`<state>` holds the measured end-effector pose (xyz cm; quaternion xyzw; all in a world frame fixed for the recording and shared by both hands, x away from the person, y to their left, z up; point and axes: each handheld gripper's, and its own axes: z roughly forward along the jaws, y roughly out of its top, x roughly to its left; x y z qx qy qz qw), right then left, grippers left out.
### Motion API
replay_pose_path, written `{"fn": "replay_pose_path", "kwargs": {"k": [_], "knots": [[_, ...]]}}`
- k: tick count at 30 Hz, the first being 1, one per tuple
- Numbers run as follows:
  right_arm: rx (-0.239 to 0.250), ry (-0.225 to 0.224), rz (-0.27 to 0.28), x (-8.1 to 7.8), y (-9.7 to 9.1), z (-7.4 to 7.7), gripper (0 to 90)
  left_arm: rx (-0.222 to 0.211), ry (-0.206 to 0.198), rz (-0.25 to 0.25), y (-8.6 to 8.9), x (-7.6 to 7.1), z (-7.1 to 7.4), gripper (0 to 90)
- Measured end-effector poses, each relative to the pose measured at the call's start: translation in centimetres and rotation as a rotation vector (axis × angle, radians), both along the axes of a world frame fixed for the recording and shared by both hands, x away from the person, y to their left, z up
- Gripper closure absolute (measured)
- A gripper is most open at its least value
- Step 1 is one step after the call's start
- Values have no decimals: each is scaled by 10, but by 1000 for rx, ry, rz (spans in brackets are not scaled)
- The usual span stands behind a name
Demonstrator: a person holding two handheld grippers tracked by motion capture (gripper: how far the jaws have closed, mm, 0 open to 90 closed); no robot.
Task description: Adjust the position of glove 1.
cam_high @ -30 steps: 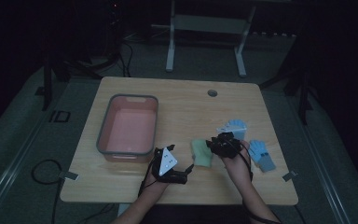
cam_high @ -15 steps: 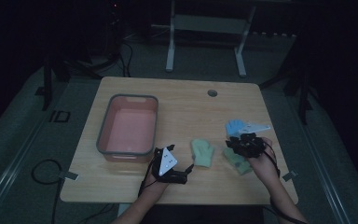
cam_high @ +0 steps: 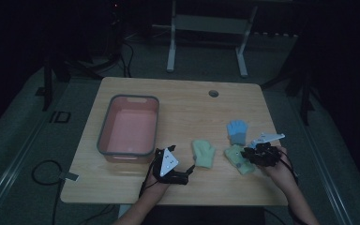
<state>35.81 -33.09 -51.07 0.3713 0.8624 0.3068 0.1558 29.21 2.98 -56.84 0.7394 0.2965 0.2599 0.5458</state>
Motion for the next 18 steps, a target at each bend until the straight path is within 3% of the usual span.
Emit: {"fn": "replay_pose_path", "kwargs": {"k": [4, 9, 14, 18], "knots": [[-8, 32, 17, -2, 2, -17, 634, 0, 0, 0, 0, 0, 0, 13], [-17, 16, 16, -4, 5, -26, 631, 3, -3, -2, 0, 0, 0, 13], [-8, 20, 4, -5, 5, -28, 732, 3, -2, 0, 0, 0, 0, 13], [4, 33, -38, -5, 6, -28, 797, 7, 1, -1, 0, 0, 0, 13]]}}
